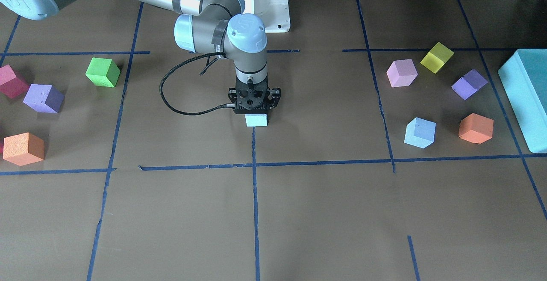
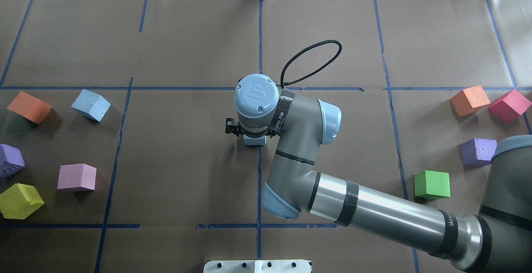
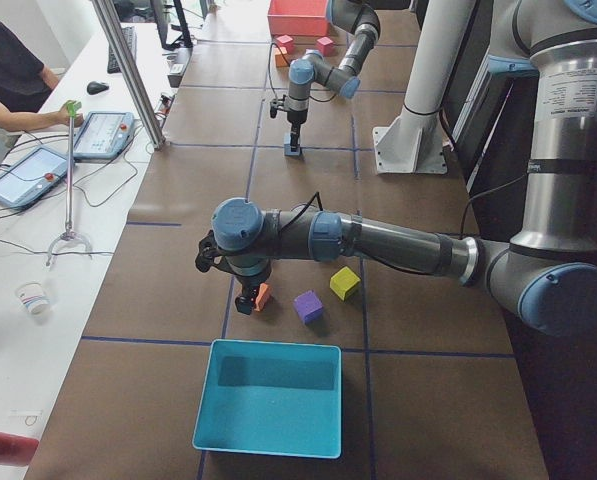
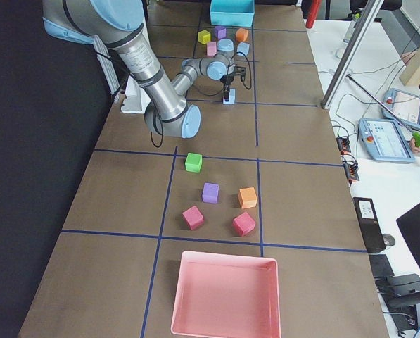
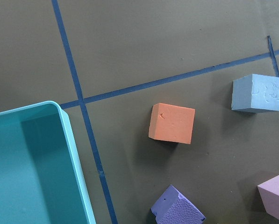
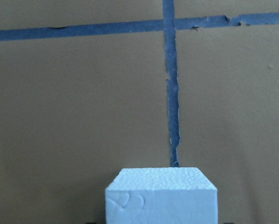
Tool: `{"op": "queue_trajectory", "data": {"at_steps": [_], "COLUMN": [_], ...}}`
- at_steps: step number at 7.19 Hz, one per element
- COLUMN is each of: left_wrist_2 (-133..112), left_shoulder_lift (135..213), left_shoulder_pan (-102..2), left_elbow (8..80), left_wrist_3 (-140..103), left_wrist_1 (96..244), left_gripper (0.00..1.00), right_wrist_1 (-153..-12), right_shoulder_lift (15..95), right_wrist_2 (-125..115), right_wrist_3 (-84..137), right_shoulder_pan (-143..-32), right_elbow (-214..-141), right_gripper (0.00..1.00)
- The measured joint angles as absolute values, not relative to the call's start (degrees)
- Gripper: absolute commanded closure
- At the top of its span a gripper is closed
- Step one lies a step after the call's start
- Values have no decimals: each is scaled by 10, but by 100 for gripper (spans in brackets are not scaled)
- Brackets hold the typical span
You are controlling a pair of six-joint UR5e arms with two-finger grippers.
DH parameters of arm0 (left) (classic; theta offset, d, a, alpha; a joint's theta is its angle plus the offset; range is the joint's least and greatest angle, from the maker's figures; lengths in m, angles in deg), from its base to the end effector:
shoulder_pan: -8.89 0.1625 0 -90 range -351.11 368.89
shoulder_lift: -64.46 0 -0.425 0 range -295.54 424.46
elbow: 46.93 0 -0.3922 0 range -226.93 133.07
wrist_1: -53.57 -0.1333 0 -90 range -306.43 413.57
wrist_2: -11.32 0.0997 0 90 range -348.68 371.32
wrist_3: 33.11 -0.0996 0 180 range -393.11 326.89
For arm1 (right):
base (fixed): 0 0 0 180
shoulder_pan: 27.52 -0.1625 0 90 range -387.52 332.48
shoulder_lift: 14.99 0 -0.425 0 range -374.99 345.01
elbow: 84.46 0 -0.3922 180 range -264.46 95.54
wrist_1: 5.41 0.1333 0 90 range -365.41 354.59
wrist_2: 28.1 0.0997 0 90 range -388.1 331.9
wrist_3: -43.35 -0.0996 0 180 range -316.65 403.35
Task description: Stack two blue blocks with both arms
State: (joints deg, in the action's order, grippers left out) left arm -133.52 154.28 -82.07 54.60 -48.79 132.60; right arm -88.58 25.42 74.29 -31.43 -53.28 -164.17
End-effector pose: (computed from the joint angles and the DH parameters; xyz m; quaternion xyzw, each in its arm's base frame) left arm -0.0600 -0.4823 0.5670 0.0695 0.4552 0.1152 0.8801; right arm -0.6415 -0.4339 0.1851 0.0433 -0.3996 0.0419 0.9147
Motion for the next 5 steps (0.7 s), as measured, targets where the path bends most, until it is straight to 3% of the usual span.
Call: {"op": "queue_trajectory", "data": {"at_steps": [2,4,5], "left_wrist_2": [-1353,-1349,-1314], "left_shoulder_lift": [1546,1560,1569], "left_shoulder_pan": [-784,-710,-655], "left_elbow": [556,563,561], "left_wrist_3": [-480,-406,-340], "left_wrist_1": [1327,1381,1434], "left_gripper": [0,0,0], "right_wrist_1": [-898,-912,-909], "right_shoulder_lift": [291,418,476], "right_wrist_2": [753,809,842], "right_wrist_3": [-313,-309,-306], "right_shoulder_pan": [-558,-624,-653], "right_elbow": [-1739,-1934,-1991], "right_gripper": [0,0,0]}}
